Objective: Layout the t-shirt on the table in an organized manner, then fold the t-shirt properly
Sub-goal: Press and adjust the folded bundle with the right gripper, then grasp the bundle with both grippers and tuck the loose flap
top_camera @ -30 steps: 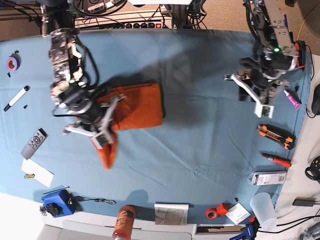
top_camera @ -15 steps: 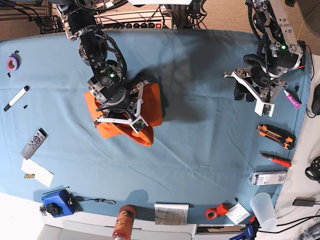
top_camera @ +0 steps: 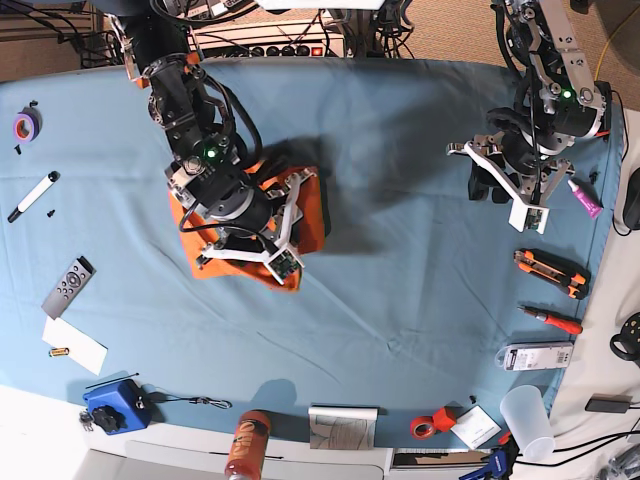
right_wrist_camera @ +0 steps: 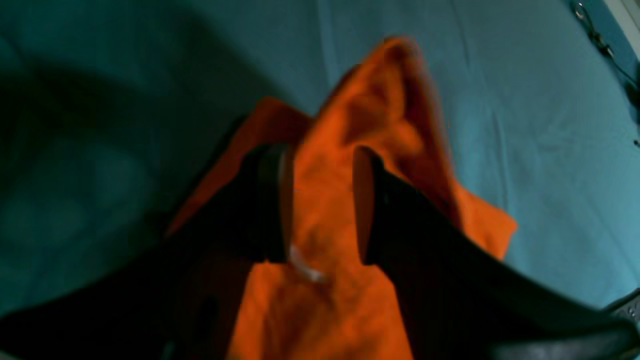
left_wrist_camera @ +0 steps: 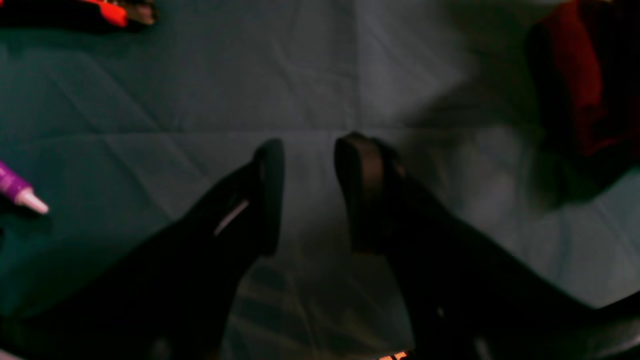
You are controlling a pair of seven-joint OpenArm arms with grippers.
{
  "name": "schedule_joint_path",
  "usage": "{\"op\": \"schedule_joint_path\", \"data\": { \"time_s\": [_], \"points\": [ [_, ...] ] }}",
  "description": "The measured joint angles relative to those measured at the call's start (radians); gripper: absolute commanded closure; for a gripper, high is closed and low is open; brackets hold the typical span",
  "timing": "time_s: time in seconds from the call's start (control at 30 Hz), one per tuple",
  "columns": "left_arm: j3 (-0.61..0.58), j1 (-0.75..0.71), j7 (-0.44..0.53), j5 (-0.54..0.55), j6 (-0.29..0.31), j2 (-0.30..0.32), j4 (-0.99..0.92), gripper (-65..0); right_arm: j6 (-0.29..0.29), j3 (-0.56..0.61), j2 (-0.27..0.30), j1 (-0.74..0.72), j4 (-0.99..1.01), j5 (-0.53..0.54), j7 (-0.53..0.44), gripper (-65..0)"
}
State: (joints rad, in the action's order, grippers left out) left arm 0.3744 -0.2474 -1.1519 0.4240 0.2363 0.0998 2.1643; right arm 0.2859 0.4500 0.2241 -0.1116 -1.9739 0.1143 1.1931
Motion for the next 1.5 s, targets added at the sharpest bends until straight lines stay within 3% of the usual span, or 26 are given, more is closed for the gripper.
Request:
{"op": "schedule_joint_path", "data": {
  "time_s": [0.2, 0.33, 0.43, 0.57, 0.67, 0.8, 0.93, 1.07, 1.2, 1.27, 1.33, 1.43, 1.5],
  "points": [
    [0.0, 0.0, 0.0, 0.0, 0.0, 0.0, 0.0, -19.7, 0.0, 0.0, 0.0, -0.003, 0.0, 0.003, -0.035, -19.1],
    [0.0, 0.0, 0.0, 0.0, 0.0, 0.0, 0.0, -19.7, -0.032, -0.028, 0.0, -0.019, -0.001, -0.066, -0.049, 0.0],
    [0.0, -0.001, 0.004, 0.073, 0.0, 0.0, 0.0, -19.6, -0.047, -0.099, -0.001, -0.027, -0.001, -0.076, -0.068, 0.0],
    [-0.002, -0.001, 0.052, 0.163, 0.095, -0.001, 0.0, -12.8, -0.052, -0.241, -0.003, -0.016, -0.002, -0.018, -0.098, 0.0],
    [-0.044, -0.001, 0.098, 0.172, 0.148, -0.002, 0.0, -9.2, -0.045, -0.353, -0.003, 0.012, 0.0, 0.039, -0.126, 0.0],
    [-0.177, 0.0, 0.208, 0.158, 0.206, -0.002, -0.008, -2.3, 0.055, -0.48, -0.003, 0.046, 0.065, 0.11, -0.159, 0.0],
    [-0.341, 0.011, 0.327, -0.02, 0.203, -0.002, -0.013, 0.0, 0.16, -0.536, -0.003, 0.053, 0.167, 0.238, -0.161, 0.0],
    [-0.487, 0.043, 0.38, -0.116, 0.111, 0.001, -0.013, 0.0, 0.241, -0.537, -0.009, 0.049, 0.318, 0.306, -0.206, 0.0],
    [-0.607, 0.078, 0.387, -0.209, 0.085, 0.003, -0.013, 0.0, 0.279, -0.54, -0.019, 0.031, 0.487, 0.333, -0.269, 0.0],
    [-0.652, 0.081, 0.386, -0.243, 0.076, 0.0, -0.013, -2.5, 0.315, -0.543, -0.028, 0.014, 0.536, 0.364, -0.267, 0.0],
    [-0.689, 0.09, 0.398, -0.275, 0.077, -0.003, -0.028, -9.5, 0.33, -0.543, -0.04, 0.013, 0.54, 0.4, -0.247, 0.0],
    [-0.715, 0.093, 0.487, -0.336, 0.076, -0.036, -0.088, -21.1, 0.337, -0.544, -0.053, 0.015, 0.518, 0.431, -0.201, 0.0],
    [-0.716, 0.093, 0.562, -0.368, 0.074, -0.058, -0.144, -23.9, 0.337, -0.544, -0.058, 0.016, 0.495, 0.429, -0.182, 0.0]
  ]
}}
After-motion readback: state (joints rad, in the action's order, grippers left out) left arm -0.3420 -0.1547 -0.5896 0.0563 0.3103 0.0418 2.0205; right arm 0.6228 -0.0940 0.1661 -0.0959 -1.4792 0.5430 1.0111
